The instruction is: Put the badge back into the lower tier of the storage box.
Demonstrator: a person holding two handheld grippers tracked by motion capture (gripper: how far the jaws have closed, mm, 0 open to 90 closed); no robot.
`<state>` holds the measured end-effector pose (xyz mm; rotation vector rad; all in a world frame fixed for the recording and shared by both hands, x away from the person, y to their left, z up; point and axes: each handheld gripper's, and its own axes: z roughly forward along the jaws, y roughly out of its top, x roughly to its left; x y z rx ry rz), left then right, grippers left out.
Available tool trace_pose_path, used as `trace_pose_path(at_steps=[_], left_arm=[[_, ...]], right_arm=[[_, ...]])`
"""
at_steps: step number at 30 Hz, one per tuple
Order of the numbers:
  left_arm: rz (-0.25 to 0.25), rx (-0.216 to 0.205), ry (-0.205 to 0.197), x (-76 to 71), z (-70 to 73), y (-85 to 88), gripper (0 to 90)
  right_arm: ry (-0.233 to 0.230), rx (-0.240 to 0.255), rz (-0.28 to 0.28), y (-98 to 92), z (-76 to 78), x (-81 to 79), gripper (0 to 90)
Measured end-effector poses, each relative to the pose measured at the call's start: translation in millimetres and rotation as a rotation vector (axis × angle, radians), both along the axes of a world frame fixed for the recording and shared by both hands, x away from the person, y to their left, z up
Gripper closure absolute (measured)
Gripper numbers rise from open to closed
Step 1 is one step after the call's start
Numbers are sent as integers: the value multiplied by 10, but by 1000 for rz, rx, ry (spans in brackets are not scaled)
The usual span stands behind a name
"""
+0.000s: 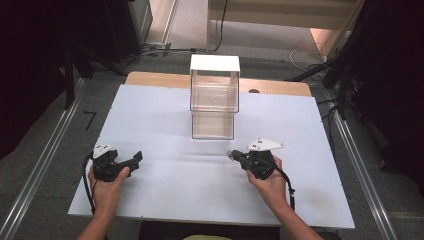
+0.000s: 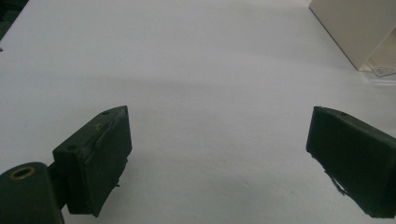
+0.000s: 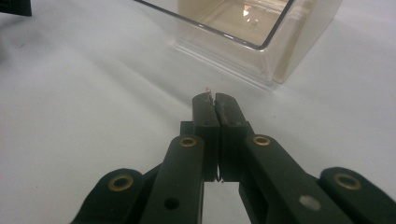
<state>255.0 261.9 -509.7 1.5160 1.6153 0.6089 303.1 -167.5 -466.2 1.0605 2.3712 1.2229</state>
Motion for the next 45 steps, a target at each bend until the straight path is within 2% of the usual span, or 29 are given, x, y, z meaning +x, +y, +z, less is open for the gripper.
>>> trace_pose_path(at_steps=[15,45], left_arm=[[1,-2,-1,-4,1,2,69],[4,-1,-6,-14,11,12,69]], right_arm=[[-12,14,20,27,111,-11,864],[-50,34,31,106,303,94,864]])
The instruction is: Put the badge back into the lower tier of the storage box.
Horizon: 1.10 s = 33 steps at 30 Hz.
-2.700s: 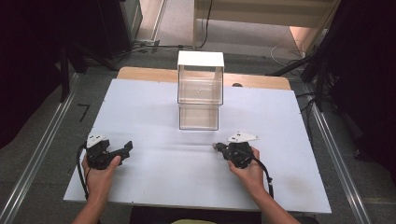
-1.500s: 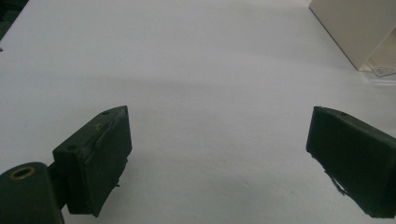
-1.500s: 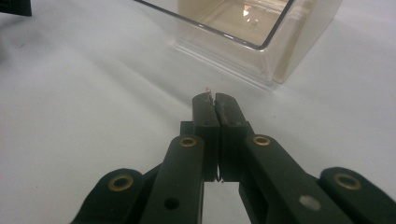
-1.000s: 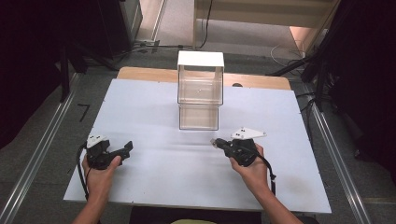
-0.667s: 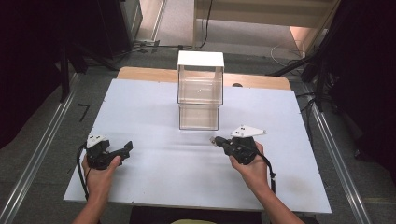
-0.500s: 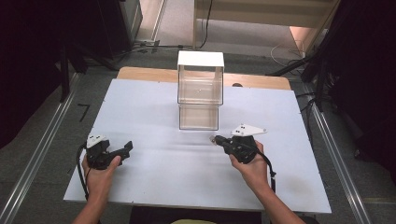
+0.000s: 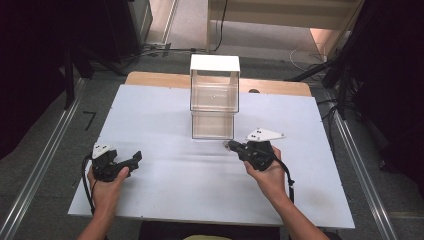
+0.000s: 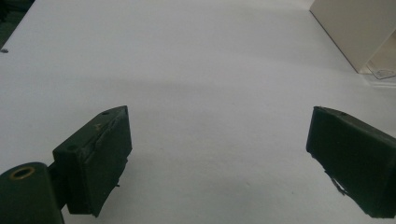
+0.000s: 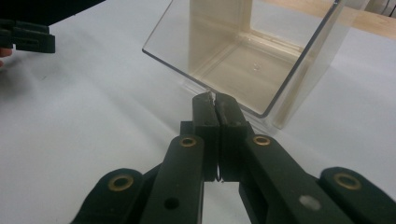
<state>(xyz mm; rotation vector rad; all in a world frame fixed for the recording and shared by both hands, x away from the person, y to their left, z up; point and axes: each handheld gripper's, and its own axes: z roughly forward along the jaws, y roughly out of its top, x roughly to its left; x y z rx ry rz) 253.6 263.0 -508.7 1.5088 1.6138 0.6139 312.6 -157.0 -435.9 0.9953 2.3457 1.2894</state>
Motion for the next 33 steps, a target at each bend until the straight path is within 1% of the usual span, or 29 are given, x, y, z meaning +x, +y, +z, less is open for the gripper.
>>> trace_pose_path(at_steps=[3,21,33], left_arm=[[-1,-6,-3,-3,3,-4,69],[-5,-7,-7,-7,11,-19,69],[-6,-7,-7,-10,10,-15,69]], right_arm=[[-1,5,-1,10,21,6,864],[-10,16,4,76,70,61,864],[-21,32,-8,89,127,153,864]])
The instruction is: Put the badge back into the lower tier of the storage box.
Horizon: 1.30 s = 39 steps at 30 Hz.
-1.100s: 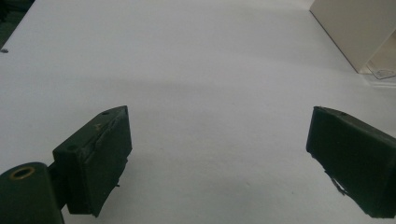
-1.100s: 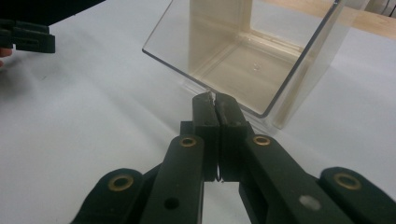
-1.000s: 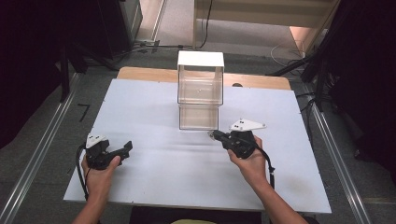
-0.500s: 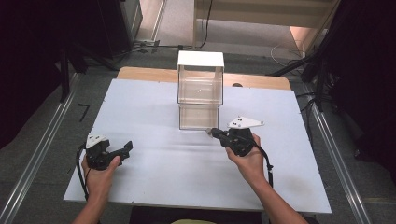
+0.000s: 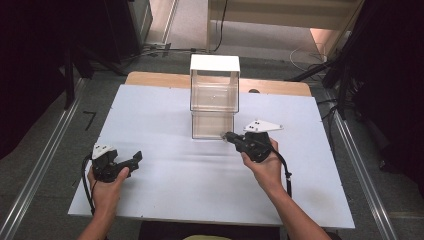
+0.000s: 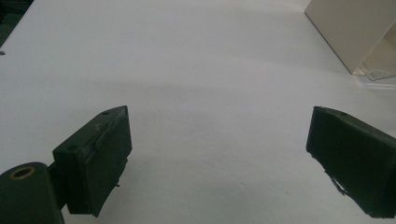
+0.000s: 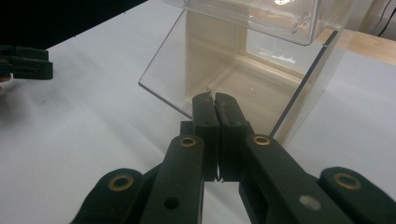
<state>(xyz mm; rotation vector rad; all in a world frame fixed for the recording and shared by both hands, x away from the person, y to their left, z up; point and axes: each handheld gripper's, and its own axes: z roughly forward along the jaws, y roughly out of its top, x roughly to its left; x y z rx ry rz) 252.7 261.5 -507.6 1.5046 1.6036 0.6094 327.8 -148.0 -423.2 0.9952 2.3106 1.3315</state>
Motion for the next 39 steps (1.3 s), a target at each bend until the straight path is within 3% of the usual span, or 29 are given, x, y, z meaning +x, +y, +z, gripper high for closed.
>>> trace_pose_path(at_steps=[36,39], left_arm=[[1,-5,2,1,-5,8,69],[1,-5,1,1,-5,8,69]], right_arm=[[0,6,-82,102,-113,313,862],[-14,4,-91,119,-122,312,790]])
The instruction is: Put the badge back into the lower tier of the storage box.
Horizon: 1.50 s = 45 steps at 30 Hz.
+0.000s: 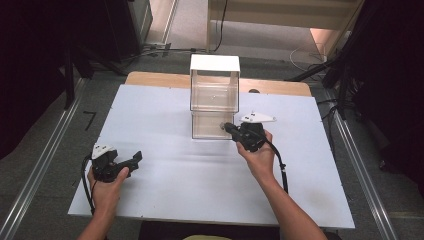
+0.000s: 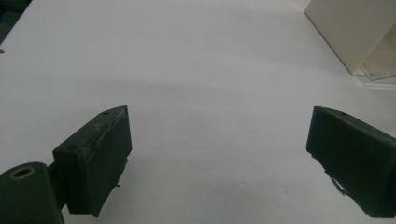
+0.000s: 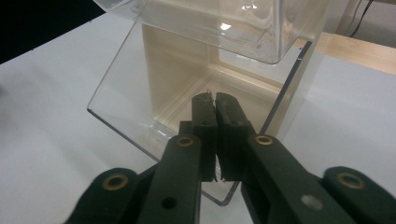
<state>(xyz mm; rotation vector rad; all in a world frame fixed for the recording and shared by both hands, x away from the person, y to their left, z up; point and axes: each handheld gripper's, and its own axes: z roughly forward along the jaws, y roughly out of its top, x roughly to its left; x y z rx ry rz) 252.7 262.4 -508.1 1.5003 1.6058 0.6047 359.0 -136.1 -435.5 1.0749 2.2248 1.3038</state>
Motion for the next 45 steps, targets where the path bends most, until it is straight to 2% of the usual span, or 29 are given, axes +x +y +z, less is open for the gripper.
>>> trace_pose_path(at_steps=[6,19,28,45], left_arm=[[0,0,1,0,0,2,69],[0,2,-1,-2,2,-1,69],[-1,1,-2,-1,0,-4,69],[-2,2,-1,-3,3,-9,69]], right_arm=[[2,-5,-3,15,-6,-4,633],[18,-13,18,37,8,-52,438],[22,-15,35,40,40,-108,341],[24,-16,21,-27,18,-168,270]])
